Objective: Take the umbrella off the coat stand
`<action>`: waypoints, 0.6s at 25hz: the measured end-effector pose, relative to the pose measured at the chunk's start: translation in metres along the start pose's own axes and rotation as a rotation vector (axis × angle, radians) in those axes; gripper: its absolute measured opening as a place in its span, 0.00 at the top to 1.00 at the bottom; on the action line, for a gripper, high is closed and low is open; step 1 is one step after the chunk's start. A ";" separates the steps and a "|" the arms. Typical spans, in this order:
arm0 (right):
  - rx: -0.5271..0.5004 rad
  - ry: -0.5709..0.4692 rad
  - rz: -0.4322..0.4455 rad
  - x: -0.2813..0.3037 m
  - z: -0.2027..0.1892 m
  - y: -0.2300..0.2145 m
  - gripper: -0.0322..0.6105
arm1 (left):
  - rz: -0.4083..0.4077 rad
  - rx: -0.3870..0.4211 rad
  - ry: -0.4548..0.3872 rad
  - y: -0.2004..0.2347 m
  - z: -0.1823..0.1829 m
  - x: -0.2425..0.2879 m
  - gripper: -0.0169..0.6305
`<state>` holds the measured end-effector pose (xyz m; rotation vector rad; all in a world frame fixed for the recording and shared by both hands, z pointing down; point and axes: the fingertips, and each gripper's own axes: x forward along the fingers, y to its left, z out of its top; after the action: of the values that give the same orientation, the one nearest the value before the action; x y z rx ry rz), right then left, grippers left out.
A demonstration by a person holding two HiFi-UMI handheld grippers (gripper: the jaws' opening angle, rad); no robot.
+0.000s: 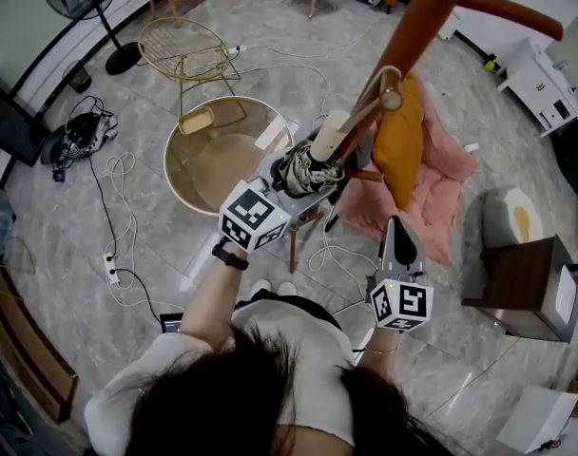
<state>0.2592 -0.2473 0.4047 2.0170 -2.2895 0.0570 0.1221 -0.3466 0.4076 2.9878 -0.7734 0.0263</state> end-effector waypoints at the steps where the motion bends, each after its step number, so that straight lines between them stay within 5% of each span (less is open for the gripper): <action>1: 0.000 -0.001 -0.002 -0.001 0.000 0.000 0.95 | 0.004 0.001 0.000 0.000 0.000 -0.001 0.40; 15: -0.003 -0.028 -0.002 -0.011 0.008 0.005 0.95 | 0.027 0.026 0.023 -0.006 0.003 -0.017 0.46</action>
<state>0.2550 -0.2364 0.3963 2.0308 -2.3028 0.0248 0.1099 -0.3329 0.4036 2.9955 -0.8165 0.0718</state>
